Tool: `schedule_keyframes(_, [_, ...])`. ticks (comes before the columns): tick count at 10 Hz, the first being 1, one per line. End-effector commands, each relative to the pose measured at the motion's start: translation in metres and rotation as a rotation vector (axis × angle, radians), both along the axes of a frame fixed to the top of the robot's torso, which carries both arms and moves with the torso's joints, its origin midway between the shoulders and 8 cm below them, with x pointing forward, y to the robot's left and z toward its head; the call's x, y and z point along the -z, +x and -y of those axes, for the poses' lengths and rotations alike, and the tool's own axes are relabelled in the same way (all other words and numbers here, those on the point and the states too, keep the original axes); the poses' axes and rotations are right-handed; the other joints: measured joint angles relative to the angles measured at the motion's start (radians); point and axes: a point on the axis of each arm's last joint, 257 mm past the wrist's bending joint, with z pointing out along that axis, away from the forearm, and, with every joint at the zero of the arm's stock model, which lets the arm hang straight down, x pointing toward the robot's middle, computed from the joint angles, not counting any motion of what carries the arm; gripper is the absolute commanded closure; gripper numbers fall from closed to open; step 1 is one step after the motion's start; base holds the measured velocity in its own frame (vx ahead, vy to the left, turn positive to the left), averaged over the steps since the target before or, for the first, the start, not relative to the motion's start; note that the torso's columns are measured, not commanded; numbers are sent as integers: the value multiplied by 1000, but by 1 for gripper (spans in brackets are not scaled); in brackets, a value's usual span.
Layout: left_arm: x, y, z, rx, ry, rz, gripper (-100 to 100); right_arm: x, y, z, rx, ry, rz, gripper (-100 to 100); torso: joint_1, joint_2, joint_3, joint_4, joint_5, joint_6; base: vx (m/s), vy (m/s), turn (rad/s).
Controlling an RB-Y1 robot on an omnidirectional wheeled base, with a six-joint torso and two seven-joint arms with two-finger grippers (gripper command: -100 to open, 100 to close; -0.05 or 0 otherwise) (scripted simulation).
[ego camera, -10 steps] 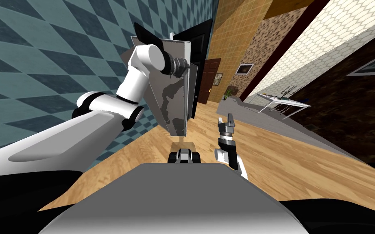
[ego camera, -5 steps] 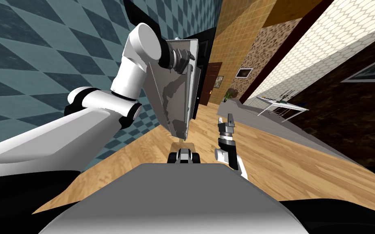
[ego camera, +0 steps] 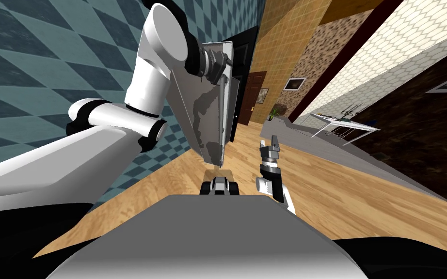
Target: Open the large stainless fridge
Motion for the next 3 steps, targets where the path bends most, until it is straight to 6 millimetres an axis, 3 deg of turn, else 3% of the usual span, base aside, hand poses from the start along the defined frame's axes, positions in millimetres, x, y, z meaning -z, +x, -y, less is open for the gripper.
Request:
schedule_keyframes(1, [0, 0, 0, 0, 0, 0, 0, 0, 0, 0, 0, 0, 0, 0, 0, 1, 1, 1, 0, 0, 0, 0, 0])
schedule_keyframes(3, [0, 0, 0, 0, 0, 0, 0, 0, 0, 0, 0, 0, 0, 0, 0, 2, 1, 1, 0, 0, 0, 0, 0])
